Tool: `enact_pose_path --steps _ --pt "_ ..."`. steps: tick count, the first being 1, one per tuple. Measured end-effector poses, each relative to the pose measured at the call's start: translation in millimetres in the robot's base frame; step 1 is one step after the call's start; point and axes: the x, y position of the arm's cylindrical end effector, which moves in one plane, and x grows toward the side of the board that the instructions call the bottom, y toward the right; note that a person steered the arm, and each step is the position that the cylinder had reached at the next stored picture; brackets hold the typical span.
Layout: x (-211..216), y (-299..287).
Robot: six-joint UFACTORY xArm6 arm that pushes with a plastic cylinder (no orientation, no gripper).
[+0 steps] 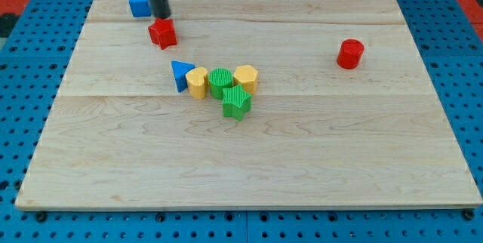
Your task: Move red star to left
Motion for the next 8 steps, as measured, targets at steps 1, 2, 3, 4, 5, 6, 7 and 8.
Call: enact_pose_path --steps 1,2,3,4,5,6,7,8 --pt "-2 60" --pt "22 108" --pt "41 51" --pt "31 -32" --pt "32 -57" --pt "52 -16" --pt "86 -24" --pt "83 -52"
